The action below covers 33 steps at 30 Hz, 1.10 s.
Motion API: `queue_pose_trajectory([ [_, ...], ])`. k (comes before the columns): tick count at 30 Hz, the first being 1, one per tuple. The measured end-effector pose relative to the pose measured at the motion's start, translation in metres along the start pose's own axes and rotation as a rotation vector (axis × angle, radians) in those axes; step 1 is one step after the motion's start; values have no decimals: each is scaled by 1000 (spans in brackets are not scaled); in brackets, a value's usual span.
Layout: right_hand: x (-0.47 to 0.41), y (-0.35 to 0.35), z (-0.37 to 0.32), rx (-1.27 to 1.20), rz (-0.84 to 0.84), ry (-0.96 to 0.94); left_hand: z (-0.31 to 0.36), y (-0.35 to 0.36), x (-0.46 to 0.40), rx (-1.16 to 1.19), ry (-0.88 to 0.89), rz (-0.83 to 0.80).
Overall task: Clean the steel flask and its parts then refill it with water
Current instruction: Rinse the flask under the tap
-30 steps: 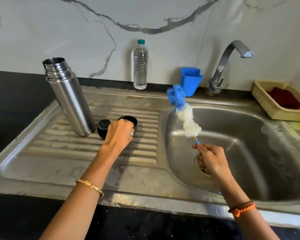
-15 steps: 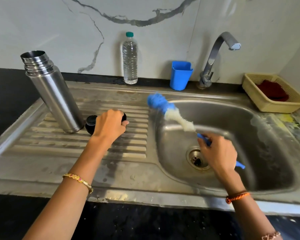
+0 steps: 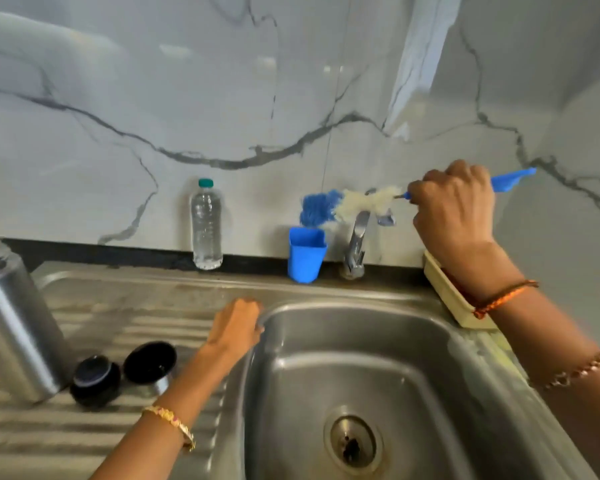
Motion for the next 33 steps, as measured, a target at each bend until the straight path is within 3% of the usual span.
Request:
queue_pose_trajectory([
  [2, -22, 6, -10, 161, -56, -54, -5, 7, -12, -1, 11, -54],
  [11, -87, 61, -54, 154, -268, -224, -31, 17, -41, 31, -105, -311],
  [22, -101, 113, -105, 371, -527, -272, -43, 30, -53, 45, -124, -279],
  [28, -84, 125, -114, 618, -444, -294, -48, 31, -49, 91, -140, -253],
  [33, -69, 122, -111, 674, -206, -333, -50, 36, -42, 207, -178, -209],
])
Point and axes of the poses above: each hand's wrist, its own x-axis away from the middle knuckle, its own y-axis out of the palm, z = x × y, the point moved 2 cm from there along -x, towards the middle knuckle, and after that the axes turned 11 degrees about y, right-handed, at the moved point
